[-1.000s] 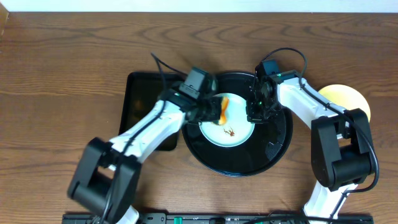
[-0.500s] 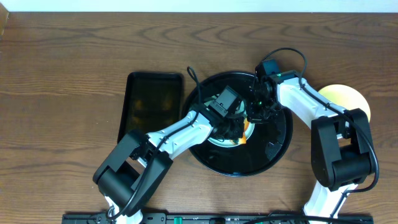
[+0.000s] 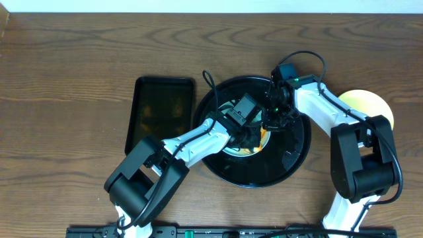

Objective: Clean dirty plates on tray and stack at the side
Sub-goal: 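Scrub the pale blue-green plate with the sponge while the right gripper holds it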

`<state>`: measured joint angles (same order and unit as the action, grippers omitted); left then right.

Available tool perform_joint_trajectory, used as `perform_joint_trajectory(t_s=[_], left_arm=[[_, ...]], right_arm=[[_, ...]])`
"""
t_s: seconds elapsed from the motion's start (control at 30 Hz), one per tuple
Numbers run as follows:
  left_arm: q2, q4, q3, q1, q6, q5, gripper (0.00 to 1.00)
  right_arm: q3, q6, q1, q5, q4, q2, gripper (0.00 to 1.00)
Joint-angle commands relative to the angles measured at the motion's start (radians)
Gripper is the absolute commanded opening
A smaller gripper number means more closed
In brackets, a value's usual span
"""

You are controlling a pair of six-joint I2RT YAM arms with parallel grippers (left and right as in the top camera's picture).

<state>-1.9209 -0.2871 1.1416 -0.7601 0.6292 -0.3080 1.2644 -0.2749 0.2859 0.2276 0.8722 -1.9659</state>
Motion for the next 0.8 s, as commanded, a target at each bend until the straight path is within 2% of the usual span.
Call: perform_joint_trajectory(t_s=[0.0, 0.37, 0.5, 0.77], left_arm=[[-0.054, -0.023, -0.007, 0.035, 0.004, 0.085, 0.08], [-0.044, -0.152, -0.007, 0.191, -0.036, 0.097, 0.07], [-0.021, -0.203, -0.007, 0.238, -0.061, 0.174, 0.08], [0.096, -0.200, -0.007, 0.267, -0.086, 0.182, 0.07]], right_arm=[[-0.019, 0.006, 0.022, -0.018, 0.024, -0.016, 0.01], [-0.019, 0.006, 0.022, -0.044, 0.036, -0.016, 0.01], [-0.019, 0.006, 0.022, -0.045, 0.036, -0.016, 0.01], [-0.019, 0.006, 0.022, -0.044, 0.036, -0.016, 0.01]])
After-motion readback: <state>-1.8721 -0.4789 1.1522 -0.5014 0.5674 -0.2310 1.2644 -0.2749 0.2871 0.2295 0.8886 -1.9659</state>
